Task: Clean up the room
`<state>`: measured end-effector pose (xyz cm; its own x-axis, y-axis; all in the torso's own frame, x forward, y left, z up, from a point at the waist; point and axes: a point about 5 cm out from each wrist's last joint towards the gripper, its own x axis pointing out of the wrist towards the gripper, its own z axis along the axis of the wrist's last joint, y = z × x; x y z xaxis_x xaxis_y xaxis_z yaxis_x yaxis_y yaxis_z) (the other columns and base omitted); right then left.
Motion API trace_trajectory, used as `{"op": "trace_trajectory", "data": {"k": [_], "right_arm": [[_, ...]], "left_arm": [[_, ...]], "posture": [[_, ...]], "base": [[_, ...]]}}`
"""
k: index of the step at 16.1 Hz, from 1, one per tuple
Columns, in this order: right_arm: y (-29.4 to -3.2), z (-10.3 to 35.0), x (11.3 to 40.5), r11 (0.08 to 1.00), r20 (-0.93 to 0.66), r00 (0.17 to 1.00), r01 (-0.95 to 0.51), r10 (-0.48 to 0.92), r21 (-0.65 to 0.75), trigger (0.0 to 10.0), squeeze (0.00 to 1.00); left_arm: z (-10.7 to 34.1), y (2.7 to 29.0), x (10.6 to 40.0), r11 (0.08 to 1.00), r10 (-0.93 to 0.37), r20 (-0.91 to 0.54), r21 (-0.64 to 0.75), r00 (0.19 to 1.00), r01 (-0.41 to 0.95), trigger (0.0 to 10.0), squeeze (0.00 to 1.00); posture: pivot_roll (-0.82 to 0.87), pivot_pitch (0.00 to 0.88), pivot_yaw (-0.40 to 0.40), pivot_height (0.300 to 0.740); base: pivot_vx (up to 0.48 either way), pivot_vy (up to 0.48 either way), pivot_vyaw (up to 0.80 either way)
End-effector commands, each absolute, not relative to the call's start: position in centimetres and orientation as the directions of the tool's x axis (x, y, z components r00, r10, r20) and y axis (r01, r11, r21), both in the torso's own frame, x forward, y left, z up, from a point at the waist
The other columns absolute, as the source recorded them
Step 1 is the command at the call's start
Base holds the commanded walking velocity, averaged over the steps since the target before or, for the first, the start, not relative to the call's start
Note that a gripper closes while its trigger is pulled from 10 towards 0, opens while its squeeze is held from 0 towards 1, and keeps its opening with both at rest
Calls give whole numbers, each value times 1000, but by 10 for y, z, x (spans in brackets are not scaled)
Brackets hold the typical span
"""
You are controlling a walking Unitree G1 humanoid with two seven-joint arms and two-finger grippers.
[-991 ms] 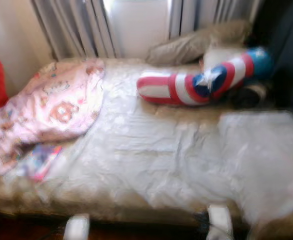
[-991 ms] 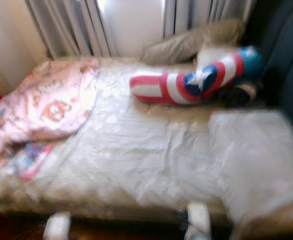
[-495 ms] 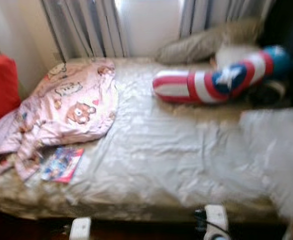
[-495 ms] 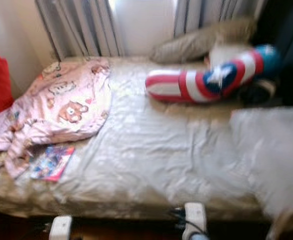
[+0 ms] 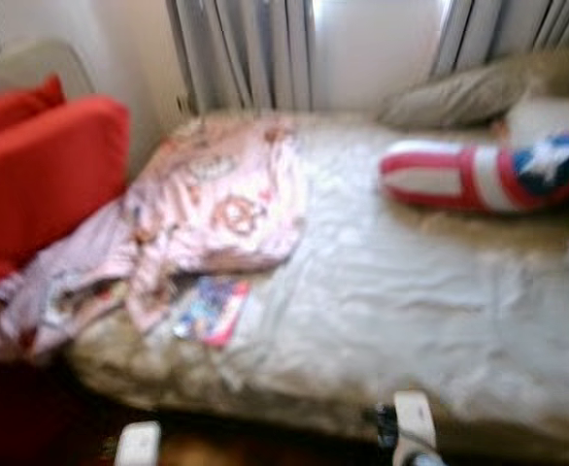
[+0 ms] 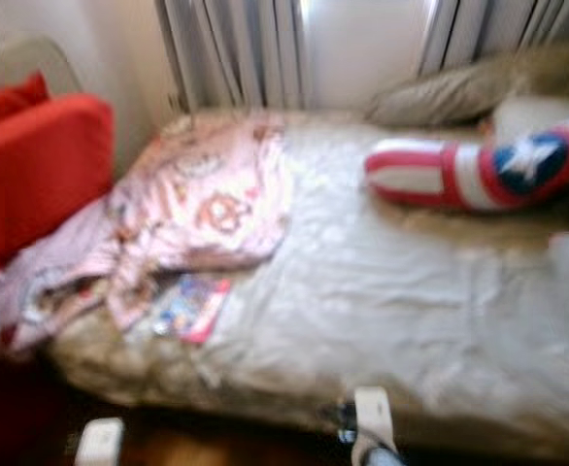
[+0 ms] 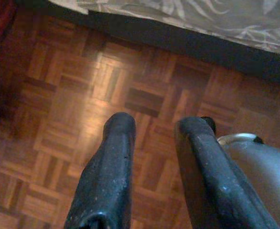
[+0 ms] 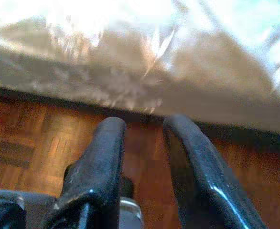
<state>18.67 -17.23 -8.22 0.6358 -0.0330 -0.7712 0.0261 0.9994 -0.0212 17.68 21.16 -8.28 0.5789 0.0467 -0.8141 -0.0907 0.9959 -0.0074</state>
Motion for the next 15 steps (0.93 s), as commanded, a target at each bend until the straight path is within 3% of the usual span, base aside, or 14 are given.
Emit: {"op": "trace_trajectory", "data": {"k": [1, 4, 9, 15], "right_arm": [[-171, -82, 187, 999, -774, 633, 35, -32, -13, 10000, 0], [-170, -82, 187, 1000, -774, 633, 24, -28, -16, 10000, 0], [-169, -82, 187, 1000, -772, 635, 22, -26, -16, 10000, 0], [-167, -83, 186, 1000, -774, 633, 8, -16, -14, 10000, 0]], "left_arm": [[-82, 212, 179, 997, 55, -814, 8, 578, -82, 10000, 0], [-84, 194, 182, 997, 37, -814, -7, 580, -73, 10000, 0], [-85, 193, 181, 997, 37, -817, -6, 576, -73, 10000, 0], [-80, 230, 174, 995, 70, -803, 13, 591, -99, 10000, 0]], "posture": [[-4, 0, 22, 740], [-2, 0, 20, 740], [-9, 0, 22, 740], [-3, 0, 20, 740]], "base": [[0, 480, 0], [0, 480, 0], [0, 480, 0], [0, 106, 0]]}}
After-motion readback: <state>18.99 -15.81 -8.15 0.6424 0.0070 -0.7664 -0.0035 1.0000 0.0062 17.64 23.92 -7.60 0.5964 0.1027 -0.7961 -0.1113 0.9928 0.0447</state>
